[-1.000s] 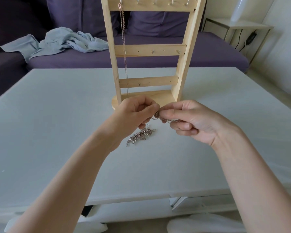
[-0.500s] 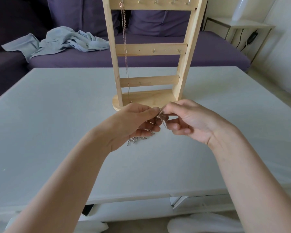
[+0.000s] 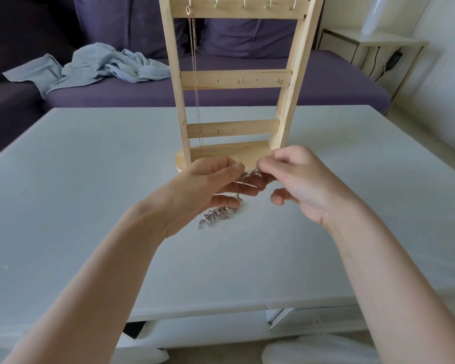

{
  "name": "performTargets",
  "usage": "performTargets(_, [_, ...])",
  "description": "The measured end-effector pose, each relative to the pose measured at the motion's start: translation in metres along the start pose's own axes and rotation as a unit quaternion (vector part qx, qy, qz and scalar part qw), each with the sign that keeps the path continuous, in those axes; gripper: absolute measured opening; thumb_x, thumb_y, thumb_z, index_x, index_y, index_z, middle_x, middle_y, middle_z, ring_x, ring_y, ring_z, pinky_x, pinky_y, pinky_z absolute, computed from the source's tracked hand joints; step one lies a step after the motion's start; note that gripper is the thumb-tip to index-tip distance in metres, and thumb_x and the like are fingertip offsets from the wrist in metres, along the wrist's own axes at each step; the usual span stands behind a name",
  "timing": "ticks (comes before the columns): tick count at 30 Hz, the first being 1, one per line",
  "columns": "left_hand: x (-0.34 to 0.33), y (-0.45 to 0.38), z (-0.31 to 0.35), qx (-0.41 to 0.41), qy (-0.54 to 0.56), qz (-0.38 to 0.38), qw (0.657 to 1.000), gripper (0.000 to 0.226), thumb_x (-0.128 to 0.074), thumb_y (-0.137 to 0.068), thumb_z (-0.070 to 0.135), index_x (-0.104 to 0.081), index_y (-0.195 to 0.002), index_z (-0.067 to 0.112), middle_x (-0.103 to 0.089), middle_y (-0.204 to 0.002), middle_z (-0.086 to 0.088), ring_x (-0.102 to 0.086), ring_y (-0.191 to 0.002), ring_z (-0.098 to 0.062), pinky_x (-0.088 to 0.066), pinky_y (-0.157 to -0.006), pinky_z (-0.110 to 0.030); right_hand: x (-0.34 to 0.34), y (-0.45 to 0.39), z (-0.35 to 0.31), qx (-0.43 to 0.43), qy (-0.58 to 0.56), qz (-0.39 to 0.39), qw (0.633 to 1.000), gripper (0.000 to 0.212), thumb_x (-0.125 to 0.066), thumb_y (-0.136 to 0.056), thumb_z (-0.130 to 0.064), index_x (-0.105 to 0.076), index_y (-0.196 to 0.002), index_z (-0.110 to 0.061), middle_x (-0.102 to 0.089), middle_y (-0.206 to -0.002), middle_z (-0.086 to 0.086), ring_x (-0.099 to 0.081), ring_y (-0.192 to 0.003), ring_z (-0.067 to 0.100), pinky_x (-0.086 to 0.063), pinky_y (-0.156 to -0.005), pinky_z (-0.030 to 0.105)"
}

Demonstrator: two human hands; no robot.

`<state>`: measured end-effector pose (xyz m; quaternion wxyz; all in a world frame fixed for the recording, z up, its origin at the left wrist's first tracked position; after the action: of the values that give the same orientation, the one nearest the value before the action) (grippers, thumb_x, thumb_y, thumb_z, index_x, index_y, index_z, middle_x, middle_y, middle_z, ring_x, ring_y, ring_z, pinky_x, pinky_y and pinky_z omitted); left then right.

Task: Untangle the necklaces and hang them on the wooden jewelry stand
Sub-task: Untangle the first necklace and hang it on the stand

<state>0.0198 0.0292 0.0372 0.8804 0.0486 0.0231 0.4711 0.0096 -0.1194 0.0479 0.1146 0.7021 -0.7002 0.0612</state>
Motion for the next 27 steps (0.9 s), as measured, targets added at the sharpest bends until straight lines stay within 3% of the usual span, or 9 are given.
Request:
performTargets(3, [-0.001, 0.0, 0.003, -0.003, 0.065, 0.011, 0.998, 0.02, -0.042, -0.097, 0.02, -0.056, -0.087, 0.009, -0.069, -0.083, 0.001, -0.058, -0.065, -0.01, -0.049, -0.061, -0.02, 0.002, 0.001, -0.004, 0.005, -0.038, 0.004, 0.999, 0.021, -0.052, -0.089, -0.003, -0.055, -0.069, -0.005, -0.057, -0.07, 0.007, -0.055, -0.063, 0.012, -0.033, -0.037, 0.017])
performTargets(6, [-0.003, -0.001, 0.004, -0.005, 0.093, 0.046, 0.995, 0.023, -0.043, -0.097, 0.019, -0.053, -0.076, 0.012, -0.06, -0.071, 0.001, -0.047, -0.052, -0.009, -0.045, -0.054, -0.019, 0.004, 0.001, -0.005, -0.001, -0.074, 0.003, 0.997, 0.018, -0.054, -0.09, -0.004, -0.057, -0.072, -0.004, -0.055, -0.074, 0.006, -0.053, -0.067, 0.011, -0.035, -0.038, 0.017])
performTargets(9, [-0.005, -0.003, 0.002, -0.008, 0.098, 0.063, 0.993, 0.024, -0.044, -0.097, 0.017, -0.05, -0.074, 0.013, -0.055, -0.068, 0.0, -0.042, -0.051, -0.01, -0.041, -0.054, -0.02, 0.005, 0.002, -0.005, 0.004, -0.077, 0.023, 0.997, 0.019, -0.057, -0.088, -0.004, -0.059, -0.069, -0.005, -0.053, -0.073, 0.002, -0.049, -0.07, 0.011, -0.035, -0.039, 0.018])
performTargets(14, [-0.006, -0.005, 0.002, -0.005, 0.154, 0.065, 0.986, 0.023, -0.044, -0.097, 0.018, -0.051, -0.075, 0.015, -0.051, -0.062, 0.003, -0.039, -0.05, -0.01, -0.04, -0.048, -0.018, 0.007, 0.002, -0.007, -0.004, -0.145, 0.028, 0.989, 0.023, -0.055, -0.087, 0.001, -0.057, -0.065, -0.002, -0.058, -0.057, 0.001, -0.043, -0.05, 0.009, -0.026, -0.036, 0.016])
performTargets(18, [-0.012, -0.007, 0.0, 0.012, 0.193, 0.04, 0.98, 0.024, -0.045, -0.096, 0.019, -0.054, -0.074, 0.016, -0.049, -0.061, 0.004, -0.04, -0.048, -0.009, -0.038, -0.046, -0.018, 0.004, 0.001, -0.007, -0.009, -0.187, 0.009, 0.982, 0.026, -0.055, -0.087, 0.003, -0.055, -0.062, -0.003, -0.057, -0.054, 0.002, -0.044, -0.048, 0.008, -0.027, -0.036, 0.015])
performTargets(22, [-0.014, -0.006, 0.0, 0.018, 0.195, 0.012, 0.98, 0.015, -0.061, -0.08, 0.026, -0.061, -0.067, 0.02, -0.048, -0.062, 0.005, -0.041, -0.049, -0.008, -0.038, -0.046, -0.017, 0.005, 0.001, -0.007, -0.016, -0.207, 0.003, 0.978, 0.022, -0.055, -0.087, 0.003, -0.053, -0.066, -0.006, -0.057, -0.056, 0.002, -0.044, -0.049, 0.008, -0.028, -0.036, 0.015])
performTargets(24, [-0.013, -0.006, -0.002, 0.023, 0.173, 0.017, 0.985, 0.011, -0.065, -0.08, 0.02, -0.058, -0.071, 0.019, -0.049, -0.065, 0.005, -0.043, -0.051, -0.008, -0.039, -0.048, -0.016, 0.005, 0.001, -0.008, -0.024, -0.238, -0.011, 0.971, 0.023, -0.054, -0.086, 0.003, -0.048, -0.068, -0.01, -0.056, -0.055, 0.001, -0.044, -0.047, 0.008, -0.027, -0.034, 0.014])
performTargets(27, [-0.01, -0.008, -0.004, 0.038, 0.161, 0.055, 0.985, 0.018, -0.055, -0.087, 0.007, -0.051, -0.073, 0.017, -0.048, -0.064, 0.004, -0.043, -0.051, -0.008, -0.038, -0.049, -0.016, 0.004, 0.002, -0.007, -0.051, -0.317, -0.052, 0.946, 0.022, -0.049, -0.09, -0.002, -0.045, -0.071, -0.014, -0.053, -0.056, -0.001, -0.042, -0.048, 0.007, -0.023, -0.034, 0.013])
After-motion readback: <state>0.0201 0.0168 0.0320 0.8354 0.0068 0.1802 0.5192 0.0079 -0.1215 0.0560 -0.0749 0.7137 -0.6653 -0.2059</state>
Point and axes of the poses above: each hand's wrist, its own y-axis away from the middle knuckle, its own x-axis out of the back of the hand, z = x × y, the point moved 2 cm from there along -y, towards the middle knuckle
